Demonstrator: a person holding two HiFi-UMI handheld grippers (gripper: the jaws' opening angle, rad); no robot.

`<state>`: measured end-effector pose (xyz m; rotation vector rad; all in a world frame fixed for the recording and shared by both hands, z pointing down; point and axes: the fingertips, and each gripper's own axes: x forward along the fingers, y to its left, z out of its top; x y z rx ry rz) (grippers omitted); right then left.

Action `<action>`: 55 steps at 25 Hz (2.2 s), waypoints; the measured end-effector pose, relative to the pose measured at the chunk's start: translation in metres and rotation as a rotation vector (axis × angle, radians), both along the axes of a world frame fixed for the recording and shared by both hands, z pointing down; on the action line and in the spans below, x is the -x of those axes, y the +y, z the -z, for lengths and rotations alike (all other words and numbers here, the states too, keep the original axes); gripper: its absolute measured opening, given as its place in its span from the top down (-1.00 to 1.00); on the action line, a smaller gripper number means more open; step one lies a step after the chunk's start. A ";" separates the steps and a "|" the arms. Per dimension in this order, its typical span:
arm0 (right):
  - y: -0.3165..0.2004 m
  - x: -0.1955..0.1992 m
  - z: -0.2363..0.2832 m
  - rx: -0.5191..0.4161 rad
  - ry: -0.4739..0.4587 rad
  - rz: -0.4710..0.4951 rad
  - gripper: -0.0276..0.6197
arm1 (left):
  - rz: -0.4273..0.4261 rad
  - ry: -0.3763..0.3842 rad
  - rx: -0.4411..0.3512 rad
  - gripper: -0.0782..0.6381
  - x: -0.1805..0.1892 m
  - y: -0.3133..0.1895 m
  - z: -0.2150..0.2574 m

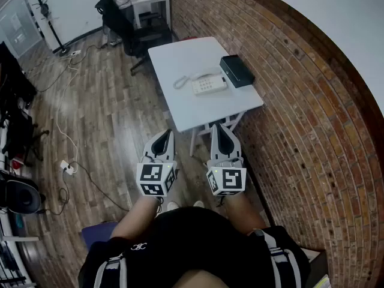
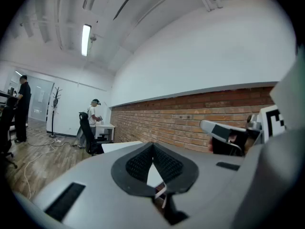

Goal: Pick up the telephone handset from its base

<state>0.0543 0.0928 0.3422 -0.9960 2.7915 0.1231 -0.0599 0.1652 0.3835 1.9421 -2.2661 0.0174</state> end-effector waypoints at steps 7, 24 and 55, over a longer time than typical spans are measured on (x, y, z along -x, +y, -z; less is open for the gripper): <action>0.000 -0.010 -0.003 0.020 -0.010 0.006 0.92 | 0.001 -0.018 0.011 0.78 -0.010 0.001 0.001; -0.030 -0.056 -0.007 0.036 -0.065 0.033 0.92 | 0.024 -0.033 0.007 0.78 -0.048 -0.031 -0.004; -0.152 0.001 -0.027 0.157 -0.148 0.058 0.92 | -0.064 0.009 0.015 0.77 0.008 -0.163 -0.035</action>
